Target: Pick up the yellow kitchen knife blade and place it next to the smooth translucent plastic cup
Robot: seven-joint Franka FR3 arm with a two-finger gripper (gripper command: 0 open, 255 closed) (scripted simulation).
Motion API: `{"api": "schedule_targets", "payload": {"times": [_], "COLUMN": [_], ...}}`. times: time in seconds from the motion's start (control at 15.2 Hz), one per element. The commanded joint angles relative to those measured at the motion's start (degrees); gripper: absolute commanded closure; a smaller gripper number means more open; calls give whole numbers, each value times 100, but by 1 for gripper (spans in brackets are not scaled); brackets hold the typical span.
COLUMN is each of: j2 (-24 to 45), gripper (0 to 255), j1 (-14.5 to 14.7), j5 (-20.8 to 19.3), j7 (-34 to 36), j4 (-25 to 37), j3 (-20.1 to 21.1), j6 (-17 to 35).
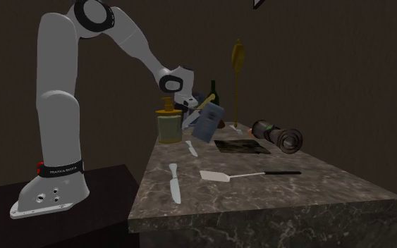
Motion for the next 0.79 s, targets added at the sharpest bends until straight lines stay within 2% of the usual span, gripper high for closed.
{"api": "schedule_targets", "payload": {"times": [0.0, 0.26, 0.73], "j2": [5, -460, -460], "gripper": [0, 0, 0], "j1": [5, -114, -114], "j5": [5, -238, -238], "j7": [8, 154, 154], "j4": [-33, 129, 129], "j3": [4, -124, -123], "j6": [9, -640, -640]}}
